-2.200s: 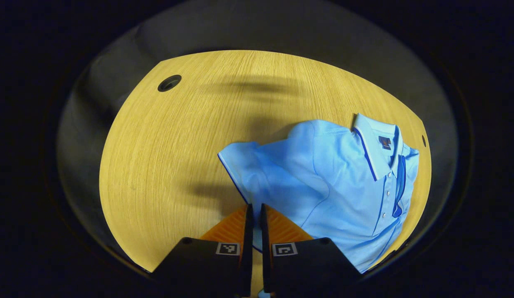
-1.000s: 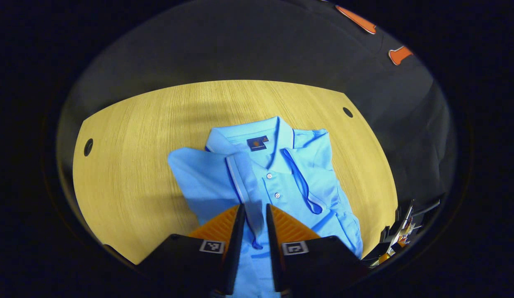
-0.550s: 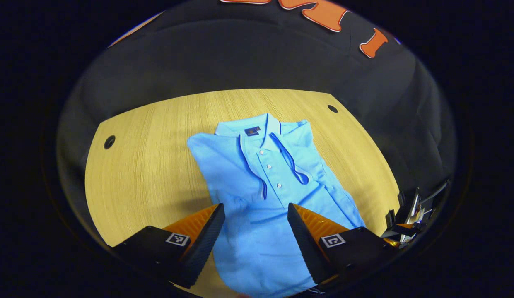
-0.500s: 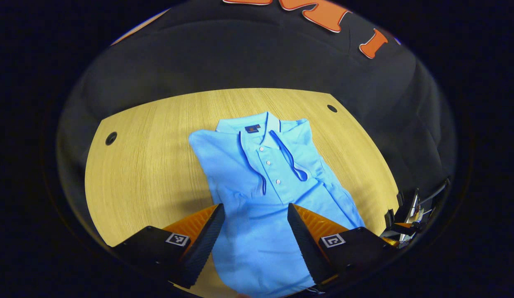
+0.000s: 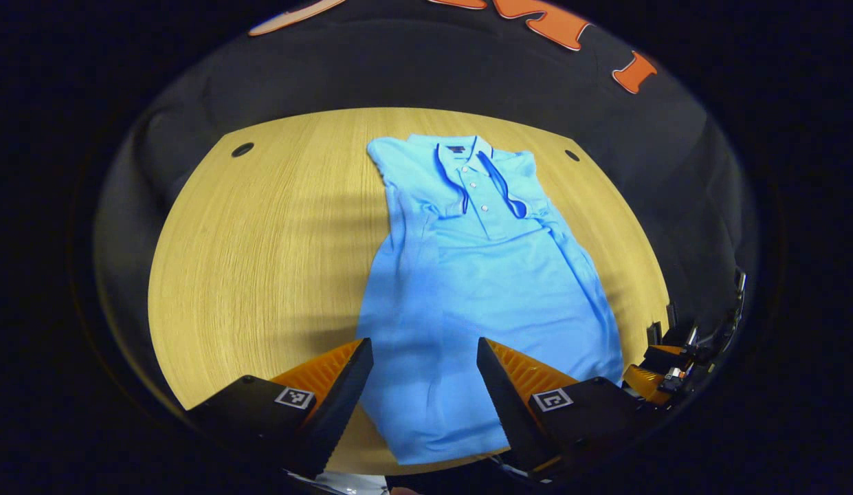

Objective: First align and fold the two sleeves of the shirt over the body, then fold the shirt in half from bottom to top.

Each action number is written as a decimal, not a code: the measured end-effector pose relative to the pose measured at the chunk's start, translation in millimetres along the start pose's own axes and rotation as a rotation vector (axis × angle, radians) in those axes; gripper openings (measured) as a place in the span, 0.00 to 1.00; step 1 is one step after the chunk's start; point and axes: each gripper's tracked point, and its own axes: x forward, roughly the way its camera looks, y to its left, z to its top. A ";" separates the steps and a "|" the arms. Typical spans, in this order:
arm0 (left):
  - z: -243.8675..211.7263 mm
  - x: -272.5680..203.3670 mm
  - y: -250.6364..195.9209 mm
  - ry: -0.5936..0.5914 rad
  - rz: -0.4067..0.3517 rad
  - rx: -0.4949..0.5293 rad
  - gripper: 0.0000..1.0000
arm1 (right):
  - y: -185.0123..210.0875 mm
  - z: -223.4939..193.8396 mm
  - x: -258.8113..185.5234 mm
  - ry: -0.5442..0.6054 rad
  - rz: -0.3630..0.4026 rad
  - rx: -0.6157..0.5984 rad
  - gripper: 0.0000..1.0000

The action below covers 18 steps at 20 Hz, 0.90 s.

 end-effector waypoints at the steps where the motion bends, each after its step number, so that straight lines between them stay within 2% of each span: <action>1: -12.0 -0.9 2.6 0.009 0.011 -0.017 1.00 | -1.3 -3.4 1.3 0.004 0.001 -0.008 0.99; 3: -35.0 -1.4 2.6 0.030 0.014 -0.046 0.99 | -2.6 -10.4 3.5 0.017 0.000 -0.016 0.99; 10: -92.9 -4.7 12.6 0.079 0.077 -0.046 1.00 | -4.3 -36.2 9.8 0.075 -0.009 -0.044 0.99; 18: -122.2 4.1 21.4 0.104 0.160 -0.041 1.00 | -4.3 -52.5 20.5 0.143 -0.025 -0.043 0.98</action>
